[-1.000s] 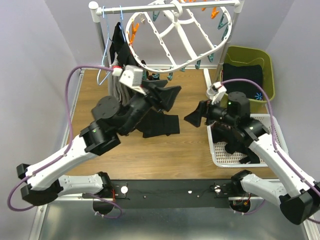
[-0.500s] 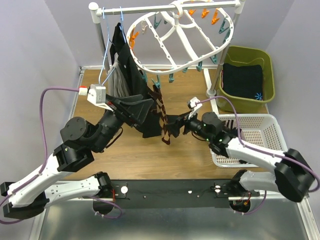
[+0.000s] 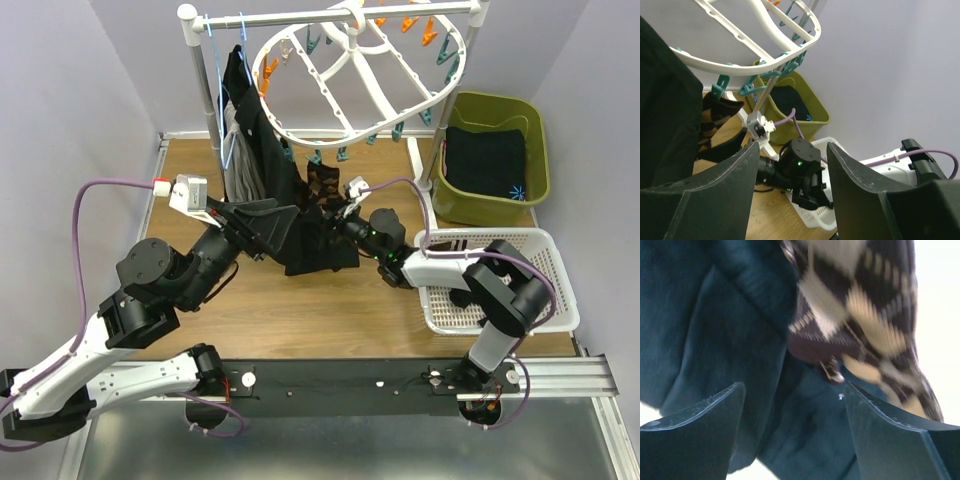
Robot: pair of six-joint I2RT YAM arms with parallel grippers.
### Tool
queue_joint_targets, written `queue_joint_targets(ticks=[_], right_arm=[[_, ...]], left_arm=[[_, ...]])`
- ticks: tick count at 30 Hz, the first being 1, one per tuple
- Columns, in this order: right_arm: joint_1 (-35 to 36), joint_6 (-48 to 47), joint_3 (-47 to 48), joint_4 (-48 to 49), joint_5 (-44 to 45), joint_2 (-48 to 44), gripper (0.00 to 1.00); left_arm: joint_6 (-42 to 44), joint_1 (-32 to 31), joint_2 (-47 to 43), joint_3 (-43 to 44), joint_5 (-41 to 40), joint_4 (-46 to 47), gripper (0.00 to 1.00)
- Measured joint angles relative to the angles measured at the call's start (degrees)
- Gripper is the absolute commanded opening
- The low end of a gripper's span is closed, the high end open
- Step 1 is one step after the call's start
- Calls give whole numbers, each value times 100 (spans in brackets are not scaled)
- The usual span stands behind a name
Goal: Remove the socks clipped to the hanger
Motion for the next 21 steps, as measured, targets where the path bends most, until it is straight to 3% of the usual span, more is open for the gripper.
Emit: queue_joint_targets(ticks=[6,8,14,21], right_arm=[[0,-116,208,179,201,160,86],[0,-144,190,168,249,146,92],[0,-144,-487,37,632,-538,99],[0,-190,-758,-149,857,-769,100]], left_arm=[[-103,0,-175,-31,-44,-177,64],[-118,0,-249,-55,-79,-203,64],[-127,0,-260,-160,-98,-205,64],[-140,0,-92,-358,-57,-101,64]])
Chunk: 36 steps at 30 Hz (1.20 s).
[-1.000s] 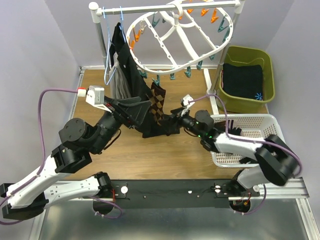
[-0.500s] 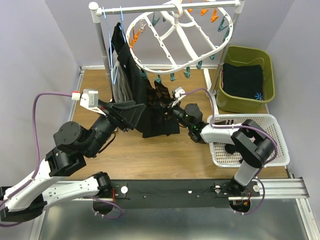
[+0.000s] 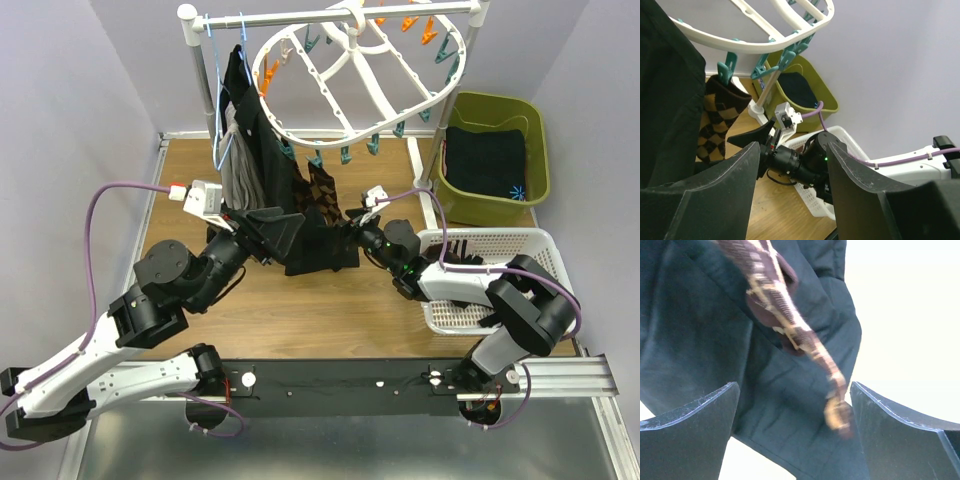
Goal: Remove the socks clipped to the hanger
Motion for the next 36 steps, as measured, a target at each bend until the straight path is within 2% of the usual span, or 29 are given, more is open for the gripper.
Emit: queue_joint_targets(ticks=[7,10,11,12,15,16,17,19,23,29,36], right_arm=[[0,-120,127,-168,210,175,96],[0,-205,448,-219,168,424,86],[0,-216,535,-245,138,496,77],[0,-219,612,-258,94,560,74],[0,-177,761,-282,-83,710,58],[0,-140,756,-289,-138,710,51],[0,-103,752,-269,-203,710,37],[-2,-15,728,-192,-341,706,33],[0,149,717,-151,-612,706,1],[0,330,717,-136,-831,678,1],[0,411,428,-214,-850,129,1]], left_arm=[[-66,0,59,-33,72,17,63],[-87,2,48,-61,72,22,63],[-92,0,46,-61,72,26,62],[-96,0,52,-61,72,37,62],[-120,2,111,-61,74,44,58],[-133,0,146,-61,74,44,55],[-140,0,166,-61,74,44,54],[-199,0,258,-61,68,59,53],[-354,0,468,-24,9,59,53],[-715,0,791,59,-188,-9,53],[-957,0,789,61,-256,-20,53]])
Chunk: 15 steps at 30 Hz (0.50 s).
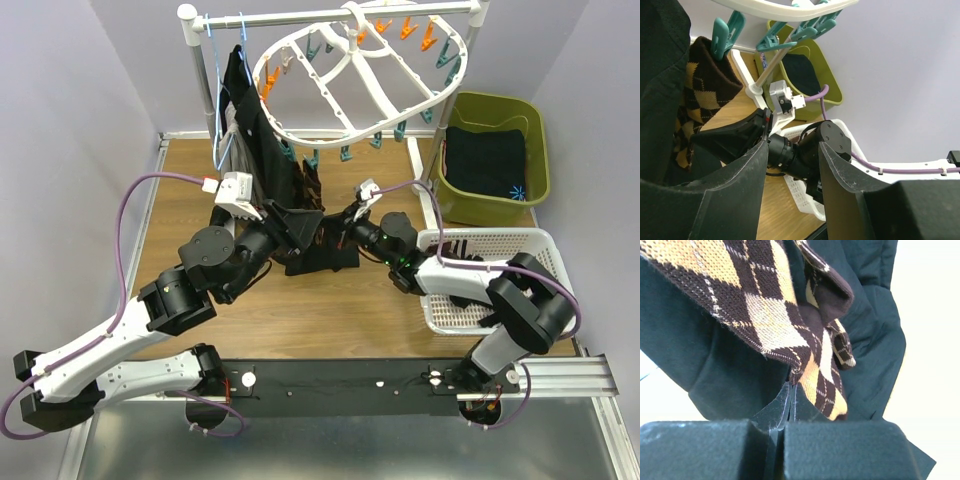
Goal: Remove the socks clipped to the hanger
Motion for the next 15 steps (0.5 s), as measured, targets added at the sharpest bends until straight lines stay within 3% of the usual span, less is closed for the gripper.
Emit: queue_joint_targets(ticks=[9,15], right_arm=[[0,87,-269,-619,22,-686,1],[0,155,-518,-1346,90,-1679,1]], left_arm=[[-72,0,216,229,-201,-131,54],[-2,2,1241,1357,-911,-603,54]])
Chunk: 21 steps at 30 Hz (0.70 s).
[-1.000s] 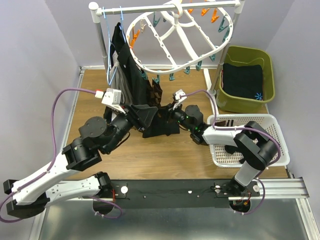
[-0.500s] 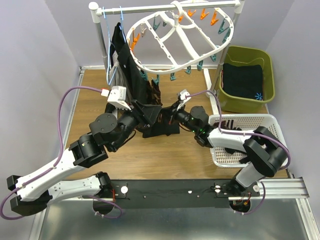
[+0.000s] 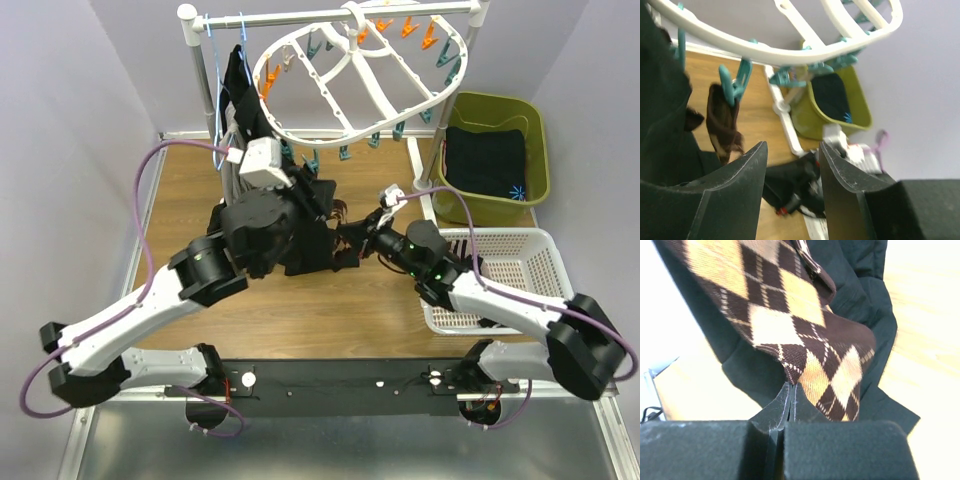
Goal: Remove the socks clipped to the hanger
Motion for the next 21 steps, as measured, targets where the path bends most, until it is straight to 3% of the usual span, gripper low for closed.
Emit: queue_joint_targets(ticks=[8,21], right_arm=[[0,-20,-208,-704,37,-813,1],[0,-81,-595,-1182,162,-1482,1]], left_arm=[[-131,2,1679,1532,-1078,-1113,51],[-330,136,1808,1377,-1578,-1357,60]])
